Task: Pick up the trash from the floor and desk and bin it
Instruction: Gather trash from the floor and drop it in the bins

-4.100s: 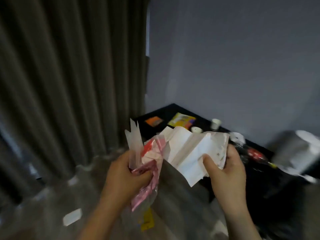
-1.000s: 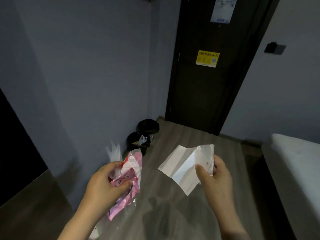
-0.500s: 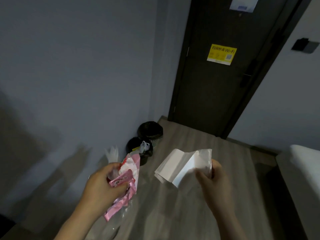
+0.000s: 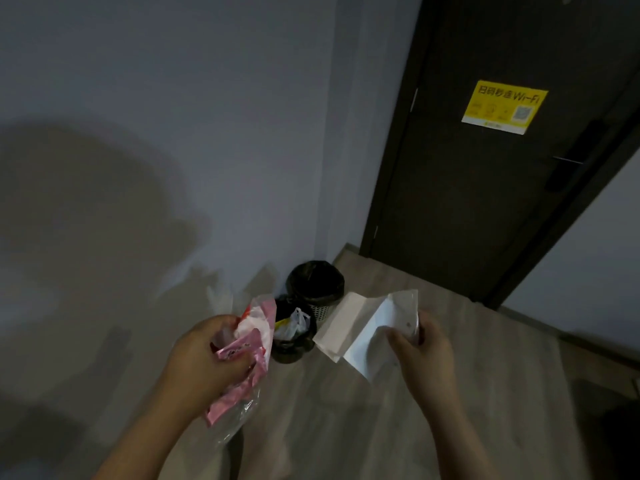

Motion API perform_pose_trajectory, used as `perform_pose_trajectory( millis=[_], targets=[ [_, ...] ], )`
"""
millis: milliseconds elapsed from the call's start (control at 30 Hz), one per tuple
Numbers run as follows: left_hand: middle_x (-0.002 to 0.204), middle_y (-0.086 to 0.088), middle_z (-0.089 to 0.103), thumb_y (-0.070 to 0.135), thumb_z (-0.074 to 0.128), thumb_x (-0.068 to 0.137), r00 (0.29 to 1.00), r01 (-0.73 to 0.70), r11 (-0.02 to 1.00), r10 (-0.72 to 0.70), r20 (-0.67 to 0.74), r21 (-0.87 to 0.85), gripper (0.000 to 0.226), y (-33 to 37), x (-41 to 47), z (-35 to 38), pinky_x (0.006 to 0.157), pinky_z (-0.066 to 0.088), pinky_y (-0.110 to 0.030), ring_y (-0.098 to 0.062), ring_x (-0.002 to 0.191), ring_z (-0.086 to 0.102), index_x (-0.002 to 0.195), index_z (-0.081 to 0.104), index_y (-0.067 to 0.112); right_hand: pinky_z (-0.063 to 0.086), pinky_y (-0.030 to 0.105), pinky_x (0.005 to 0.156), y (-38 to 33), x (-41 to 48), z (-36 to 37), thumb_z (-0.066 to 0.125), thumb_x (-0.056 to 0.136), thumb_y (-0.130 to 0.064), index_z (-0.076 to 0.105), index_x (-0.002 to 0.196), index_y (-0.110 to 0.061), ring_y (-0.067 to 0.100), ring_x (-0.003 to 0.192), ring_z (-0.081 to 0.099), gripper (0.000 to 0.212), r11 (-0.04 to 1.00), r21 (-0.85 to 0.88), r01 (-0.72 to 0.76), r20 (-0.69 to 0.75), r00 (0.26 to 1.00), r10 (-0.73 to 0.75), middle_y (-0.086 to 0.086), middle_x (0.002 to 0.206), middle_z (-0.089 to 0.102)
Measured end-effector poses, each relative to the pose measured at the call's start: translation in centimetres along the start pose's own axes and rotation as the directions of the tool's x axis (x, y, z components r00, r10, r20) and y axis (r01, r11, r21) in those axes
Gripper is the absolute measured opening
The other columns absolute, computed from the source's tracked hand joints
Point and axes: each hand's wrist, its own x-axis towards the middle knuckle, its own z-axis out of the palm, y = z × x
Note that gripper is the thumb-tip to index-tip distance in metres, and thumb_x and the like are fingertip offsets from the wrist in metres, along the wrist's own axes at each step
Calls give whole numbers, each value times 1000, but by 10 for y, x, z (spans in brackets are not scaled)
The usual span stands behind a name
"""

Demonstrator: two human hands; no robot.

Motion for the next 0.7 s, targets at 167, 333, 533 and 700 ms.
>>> perform_pose_trajectory(
  millis=[167, 333, 533, 700],
  targets=[
    [66, 16, 67, 7, 83, 59, 998, 65, 998, -65, 5, 7, 43, -5, 50, 24, 57, 43, -13, 2, 63, 62, 81, 65, 40, 56, 28, 71, 15, 60, 5, 68, 85, -17, 58, 118, -28, 8, 90, 65, 36, 999, -22, -48, 50, 998, 49, -12, 99, 66],
    [72, 7, 70, 7, 83, 59, 994, 101, 995, -101, 34, -12, 43, -16, 104, 42, 61, 46, -24, -11, 68, 65, 82, 63, 38, 59, 34, 73, 28, 112, 18, 69, 84, -17, 56, 110, -36, 11, 88, 67, 35, 993, -15, -115, 97, 989, 115, -8, 99, 67],
    [70, 3, 69, 3, 81, 61, 986, 156, 988, -154, 71, -23, 37, -34, 183, 69, 61, 45, -21, -11, 66, 63, 89, 69, 23, 54, 18, 55, 41, 184, 54, 67, 85, -15, 56, 100, -41, -1, 77, 67, 32, 988, -84, -128, 122, 983, 138, -10, 89, 68],
    [67, 7, 68, 23, 80, 58, 971, 229, 971, -223, 89, -70, 26, -56, 253, 85, 54, 43, -11, 0, 60, 62, 75, 66, 35, 54, 26, 67, 54, 257, 100, 64, 86, -14, 56, 102, -36, 8, 82, 64, 28, 960, -196, -197, 160, 960, 230, -11, 91, 64]
  ],
)
